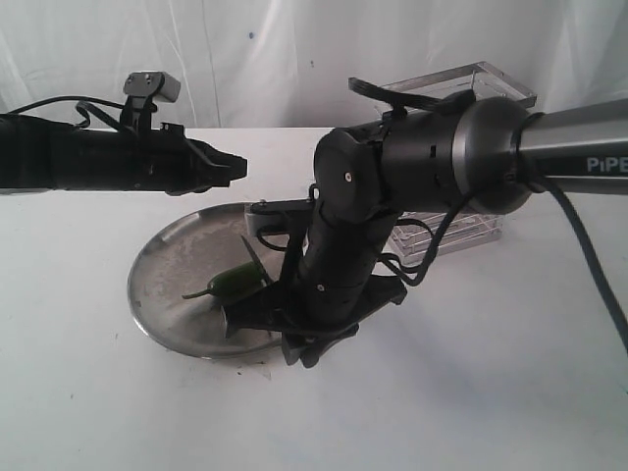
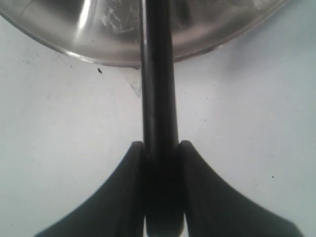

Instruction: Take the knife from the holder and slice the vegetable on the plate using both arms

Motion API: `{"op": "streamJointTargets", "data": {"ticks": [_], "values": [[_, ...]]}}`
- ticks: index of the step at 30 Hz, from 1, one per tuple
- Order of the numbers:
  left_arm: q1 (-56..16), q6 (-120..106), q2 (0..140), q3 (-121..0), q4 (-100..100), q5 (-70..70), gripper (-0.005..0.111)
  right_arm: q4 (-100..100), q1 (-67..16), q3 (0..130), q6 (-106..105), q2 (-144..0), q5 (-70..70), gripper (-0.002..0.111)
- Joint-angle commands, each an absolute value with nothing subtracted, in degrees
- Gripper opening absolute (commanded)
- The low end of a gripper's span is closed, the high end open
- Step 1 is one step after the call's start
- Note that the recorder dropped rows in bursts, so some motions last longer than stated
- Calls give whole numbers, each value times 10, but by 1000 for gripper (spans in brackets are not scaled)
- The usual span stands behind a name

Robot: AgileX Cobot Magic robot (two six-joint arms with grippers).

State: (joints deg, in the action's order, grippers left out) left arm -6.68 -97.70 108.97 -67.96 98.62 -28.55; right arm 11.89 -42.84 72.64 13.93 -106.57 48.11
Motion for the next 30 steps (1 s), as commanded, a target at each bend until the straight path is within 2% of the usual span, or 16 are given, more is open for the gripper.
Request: {"op": "streamJointTargets", "data": {"ticks": [1,6,20,30], "values": [[-66,-992,1087,-680,999,-289,0,118,-429,725,147,-1065,483,0],[-66,-992,1087,-680,999,-276,0,118,-429,725,167,-1065,444,0],[-66,-965,1087,-680,999,-254,0,40,-423,725,167,-1065,447,0],[-66,-947,1087,-680,999,-263,0,102,-416,725,107,-1065,482,0]]}}
